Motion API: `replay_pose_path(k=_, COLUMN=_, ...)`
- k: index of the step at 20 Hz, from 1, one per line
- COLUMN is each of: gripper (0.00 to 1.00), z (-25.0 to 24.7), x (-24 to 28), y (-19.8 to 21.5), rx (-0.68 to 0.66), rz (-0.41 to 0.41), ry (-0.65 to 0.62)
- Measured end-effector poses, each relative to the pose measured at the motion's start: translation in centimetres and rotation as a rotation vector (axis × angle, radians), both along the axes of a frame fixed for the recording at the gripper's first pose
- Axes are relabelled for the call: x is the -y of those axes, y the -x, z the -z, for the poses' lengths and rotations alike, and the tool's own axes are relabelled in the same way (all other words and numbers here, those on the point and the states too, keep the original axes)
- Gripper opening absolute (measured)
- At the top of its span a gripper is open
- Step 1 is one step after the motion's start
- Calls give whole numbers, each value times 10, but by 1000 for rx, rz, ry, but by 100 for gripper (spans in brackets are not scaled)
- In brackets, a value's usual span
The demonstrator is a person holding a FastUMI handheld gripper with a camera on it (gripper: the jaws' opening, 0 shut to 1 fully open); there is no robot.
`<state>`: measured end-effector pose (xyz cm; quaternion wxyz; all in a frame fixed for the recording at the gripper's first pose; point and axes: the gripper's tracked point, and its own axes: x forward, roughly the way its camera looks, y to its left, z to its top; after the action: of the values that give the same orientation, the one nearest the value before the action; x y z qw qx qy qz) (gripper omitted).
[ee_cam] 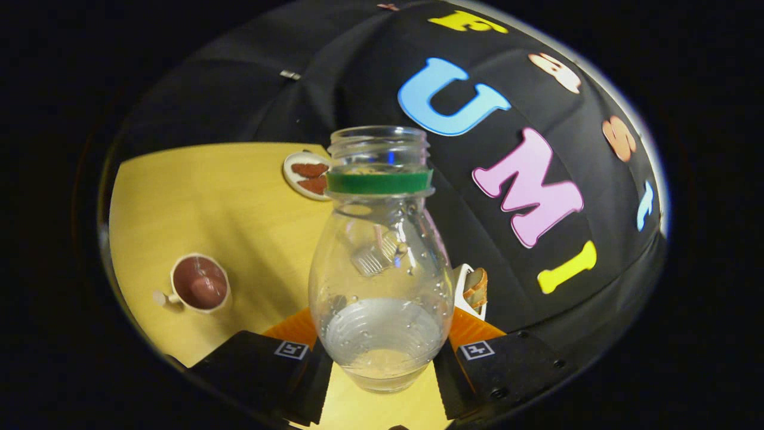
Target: Take the bottle from table, then pour the juice into the cup, finally place the bottle on the coaster
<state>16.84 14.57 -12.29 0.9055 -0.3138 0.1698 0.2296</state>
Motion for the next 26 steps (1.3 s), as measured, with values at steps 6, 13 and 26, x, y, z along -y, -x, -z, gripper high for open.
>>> replay_pose_path(k=6, gripper=77, z=27, x=16, y=-23, rx=-52, rz=22, ry=-306)
replay_pose_path(k=13, gripper=76, z=65, x=5, y=-58, rx=-77, rz=29, ry=-544)
replay_pose_path(k=26, gripper=79, z=116, x=-4, y=-92, rx=-52, rz=57, ry=-607)
